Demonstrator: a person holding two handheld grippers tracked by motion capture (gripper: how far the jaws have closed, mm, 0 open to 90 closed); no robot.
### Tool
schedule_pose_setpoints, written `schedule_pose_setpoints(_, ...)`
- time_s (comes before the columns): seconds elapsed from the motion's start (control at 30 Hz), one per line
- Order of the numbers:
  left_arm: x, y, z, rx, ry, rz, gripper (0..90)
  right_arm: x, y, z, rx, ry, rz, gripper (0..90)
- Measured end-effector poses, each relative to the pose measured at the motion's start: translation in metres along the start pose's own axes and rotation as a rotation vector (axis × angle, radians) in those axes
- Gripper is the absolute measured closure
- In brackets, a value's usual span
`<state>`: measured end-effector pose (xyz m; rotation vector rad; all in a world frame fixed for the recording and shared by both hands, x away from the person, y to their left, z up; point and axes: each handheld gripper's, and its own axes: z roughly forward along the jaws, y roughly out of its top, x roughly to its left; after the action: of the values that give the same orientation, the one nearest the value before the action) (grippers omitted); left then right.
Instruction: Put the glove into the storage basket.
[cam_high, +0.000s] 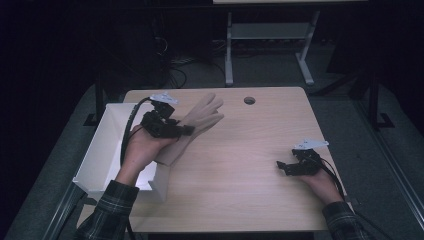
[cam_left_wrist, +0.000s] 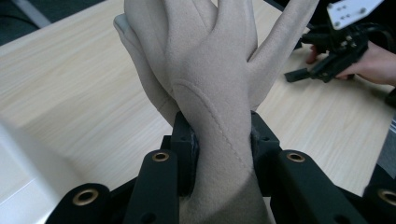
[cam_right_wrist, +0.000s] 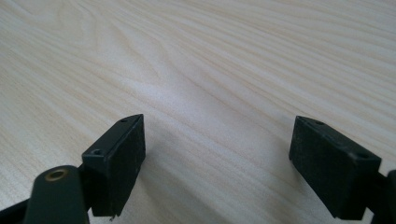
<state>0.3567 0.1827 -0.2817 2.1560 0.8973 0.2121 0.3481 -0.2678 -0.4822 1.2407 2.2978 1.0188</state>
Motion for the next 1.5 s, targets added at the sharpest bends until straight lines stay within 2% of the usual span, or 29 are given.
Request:
schedule_pose_setpoints(0.33,0.031,-0.028,-0.030,-0.017,0.086,-0.082,69.5,0.000,0.000,0.000,0.000,0.000,0.000,18.1)
schedule_pose_setpoints(0.43,0.043,-0.040,-0.040,-0.027,0.127,-0.107,69.4,0.000,0.000,0.000,0.000,0.000,0.000,18.1)
schedule_pose_setpoints(0.73,0.073,-0.078,-0.050,-0.017,0.230,-0.203,69.4,0.000,0.000,0.000,0.000,0.000,-0.001,18.1)
schedule_pose_setpoints(0.87,0.085,-0.098,-0.045,0.001,0.268,-0.243,69.4,0.000,0.000,0.000,0.000,-0.001,-0.001,18.1)
schedule_pose_setpoints(1.1,0.097,-0.122,-0.021,0.043,0.278,-0.274,69.2,0.000,0.000,0.000,0.000,-0.001,-0.001,18.1)
schedule_pose_setpoints(1.23,0.101,-0.131,-0.007,0.057,0.278,-0.282,68.9,0.000,0.000,0.000,0.000,-0.001,-0.001,18.1)
schedule_pose_setpoints(1.37,0.104,-0.136,0.006,0.100,0.280,-0.275,68.4,0.000,0.000,0.000,0.000,-0.001,-0.001,18.1)
schedule_pose_setpoints(1.5,0.105,-0.141,0.016,0.118,0.279,-0.289,67.4,0.000,0.000,0.000,0.000,-0.002,-0.001,18.1)
